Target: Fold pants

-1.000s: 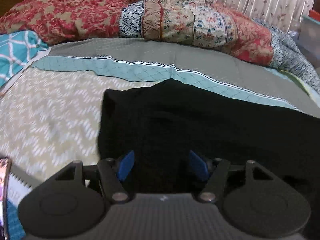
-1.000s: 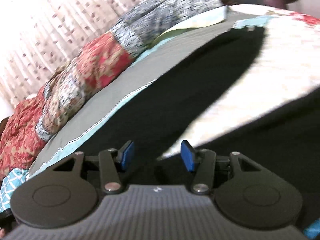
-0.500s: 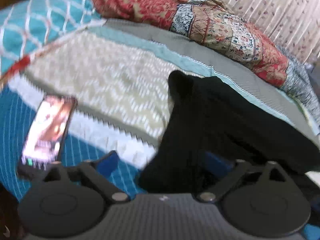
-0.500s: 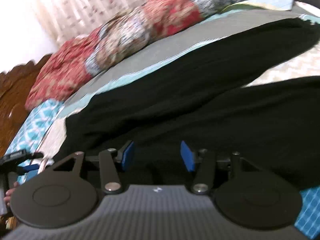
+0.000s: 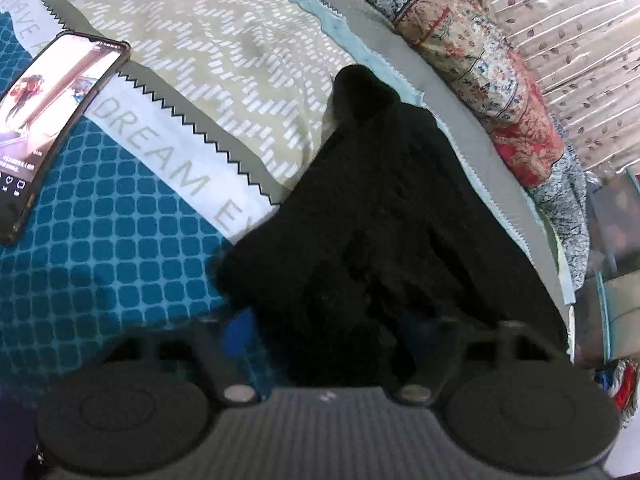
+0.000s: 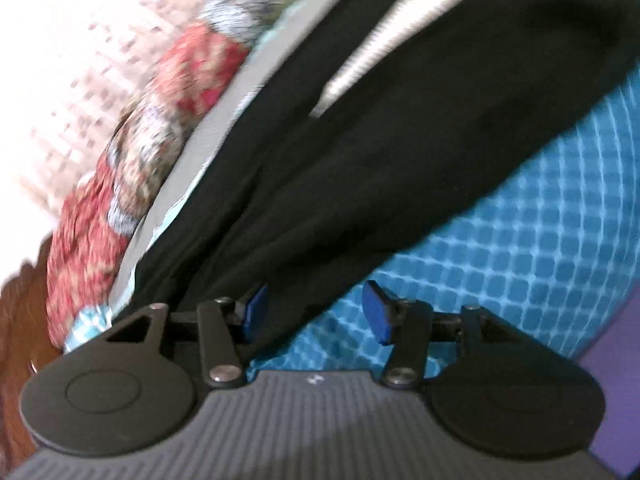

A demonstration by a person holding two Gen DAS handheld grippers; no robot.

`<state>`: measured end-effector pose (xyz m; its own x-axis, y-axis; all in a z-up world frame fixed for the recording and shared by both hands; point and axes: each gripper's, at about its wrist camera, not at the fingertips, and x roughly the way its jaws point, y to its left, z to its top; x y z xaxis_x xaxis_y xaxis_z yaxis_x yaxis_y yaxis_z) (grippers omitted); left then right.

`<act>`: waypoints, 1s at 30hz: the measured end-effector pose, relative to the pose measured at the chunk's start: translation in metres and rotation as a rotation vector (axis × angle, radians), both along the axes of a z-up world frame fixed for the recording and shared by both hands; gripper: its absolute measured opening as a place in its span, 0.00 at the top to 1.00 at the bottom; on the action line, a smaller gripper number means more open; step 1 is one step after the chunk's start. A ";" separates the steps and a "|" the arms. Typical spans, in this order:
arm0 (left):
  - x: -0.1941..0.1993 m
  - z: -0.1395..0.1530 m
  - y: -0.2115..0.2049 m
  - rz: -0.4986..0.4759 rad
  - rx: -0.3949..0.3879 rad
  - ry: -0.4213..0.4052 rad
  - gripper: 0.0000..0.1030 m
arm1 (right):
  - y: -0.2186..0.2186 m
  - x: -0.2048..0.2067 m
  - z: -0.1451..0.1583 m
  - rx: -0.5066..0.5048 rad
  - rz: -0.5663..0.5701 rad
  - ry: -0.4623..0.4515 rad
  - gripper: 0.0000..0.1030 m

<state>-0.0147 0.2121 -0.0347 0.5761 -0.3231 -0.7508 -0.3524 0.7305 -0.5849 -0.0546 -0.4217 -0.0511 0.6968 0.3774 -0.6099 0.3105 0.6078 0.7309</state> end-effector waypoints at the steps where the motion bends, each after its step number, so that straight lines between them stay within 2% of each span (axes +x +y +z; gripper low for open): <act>1: 0.001 -0.001 -0.001 0.000 0.000 0.010 0.66 | -0.001 0.004 -0.008 0.051 -0.021 0.004 0.46; 2: 0.002 -0.001 -0.001 -0.001 -0.007 0.019 0.80 | -0.001 0.006 -0.012 0.084 -0.040 0.003 0.46; 3: 0.001 -0.001 0.000 0.001 -0.020 0.026 0.85 | 0.000 0.010 -0.017 0.114 -0.062 -0.006 0.47; 4: -0.001 0.000 0.001 0.010 -0.023 0.028 0.86 | 0.002 0.014 -0.019 0.121 -0.078 -0.009 0.49; 6: -0.005 0.004 0.004 0.027 -0.009 0.026 0.87 | 0.008 0.022 -0.015 0.087 -0.059 0.012 0.90; 10: -0.017 0.019 0.015 0.044 -0.020 0.028 0.88 | 0.009 0.005 0.015 0.016 -0.035 -0.022 0.91; 13: -0.029 0.031 0.019 0.033 0.014 0.026 0.88 | 0.011 -0.016 0.037 -0.084 -0.004 -0.038 0.95; 15: -0.034 0.029 0.016 0.019 0.038 0.044 0.88 | 0.011 -0.025 0.032 -0.102 0.000 0.006 0.95; 18: -0.032 0.014 0.008 0.015 0.116 0.099 0.88 | 0.020 -0.023 0.002 -0.130 0.010 0.105 0.95; 20: -0.031 0.003 0.003 0.029 0.137 0.115 0.85 | 0.020 -0.024 -0.007 -0.101 -0.026 0.116 0.95; 22: -0.033 0.004 0.002 0.028 0.148 0.100 0.82 | 0.020 -0.023 -0.003 -0.114 -0.021 0.117 0.94; 23: -0.034 0.009 0.000 0.016 0.160 0.085 0.76 | 0.020 -0.023 0.000 -0.125 -0.005 0.114 0.89; 24: -0.036 0.013 -0.001 0.012 0.180 0.072 0.63 | 0.018 -0.024 0.004 -0.141 0.006 0.115 0.83; 26: -0.044 0.027 0.000 0.032 0.247 0.036 0.46 | 0.013 -0.029 0.015 -0.196 -0.005 0.102 0.78; 28: -0.056 0.039 0.005 0.066 0.282 -0.013 0.45 | 0.008 -0.042 0.029 -0.259 -0.026 0.070 0.78; 30: -0.067 0.048 0.011 0.110 0.275 -0.053 0.47 | 0.005 -0.048 0.039 -0.302 -0.046 0.035 0.78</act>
<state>-0.0813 0.2230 0.0130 0.6374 -0.0457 -0.7692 -0.4123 0.8231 -0.3906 -0.1021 -0.4169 -0.0125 0.6856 0.1435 -0.7137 0.3649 0.7805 0.5075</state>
